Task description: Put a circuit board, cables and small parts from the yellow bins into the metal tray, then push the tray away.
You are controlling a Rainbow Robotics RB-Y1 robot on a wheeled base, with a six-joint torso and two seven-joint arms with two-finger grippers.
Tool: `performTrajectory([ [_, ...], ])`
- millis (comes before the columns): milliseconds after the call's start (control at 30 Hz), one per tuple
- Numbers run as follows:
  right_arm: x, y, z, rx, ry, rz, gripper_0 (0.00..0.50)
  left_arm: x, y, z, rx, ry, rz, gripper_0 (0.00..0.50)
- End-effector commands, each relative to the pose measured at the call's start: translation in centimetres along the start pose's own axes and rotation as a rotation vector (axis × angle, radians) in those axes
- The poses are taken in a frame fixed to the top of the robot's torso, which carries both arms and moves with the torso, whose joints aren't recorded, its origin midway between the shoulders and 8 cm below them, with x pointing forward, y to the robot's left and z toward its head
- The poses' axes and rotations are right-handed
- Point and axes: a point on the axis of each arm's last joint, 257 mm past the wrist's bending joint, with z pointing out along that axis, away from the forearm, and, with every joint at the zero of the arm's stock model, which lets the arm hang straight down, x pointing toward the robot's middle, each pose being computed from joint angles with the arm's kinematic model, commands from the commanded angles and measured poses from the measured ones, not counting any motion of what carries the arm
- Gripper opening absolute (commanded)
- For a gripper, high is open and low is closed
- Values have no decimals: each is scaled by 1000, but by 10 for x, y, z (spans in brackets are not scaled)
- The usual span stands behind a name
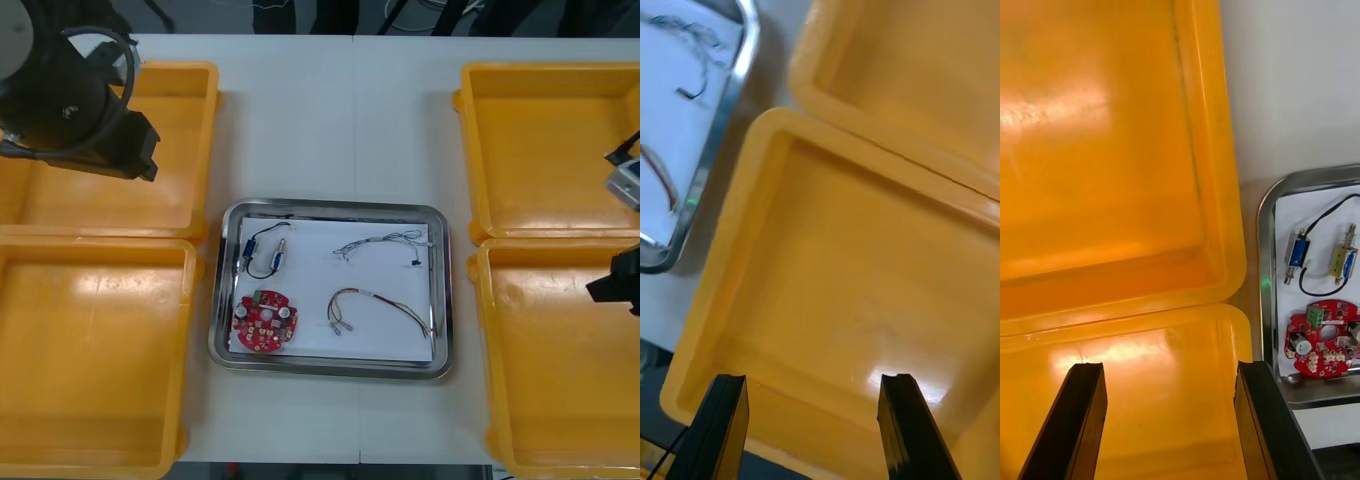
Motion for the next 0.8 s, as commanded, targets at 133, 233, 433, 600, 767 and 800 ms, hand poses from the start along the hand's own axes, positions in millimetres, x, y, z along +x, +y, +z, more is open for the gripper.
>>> performTrajectory([
  [133,-31,55,-9,-30,-7,-272,500,13,53,-27,-37,-71,-139,500],
  [233,-41,76,-3,-51,-15,-351,500,20,68,-29,-45,-76,-163,500],
  [433,-55,114,16,-83,-37,-490,500,37,92,-31,-62,-82,-207,500],
  [600,-60,139,31,-91,-33,-596,500,52,108,-31,-76,-86,-229,500],
  [767,-61,167,50,-88,-33,-705,500,60,124,-36,-89,-102,-213,500],
  [800,-61,171,52,-92,-30,-718,500,61,125,-37,-89,-105,-217,500],
])
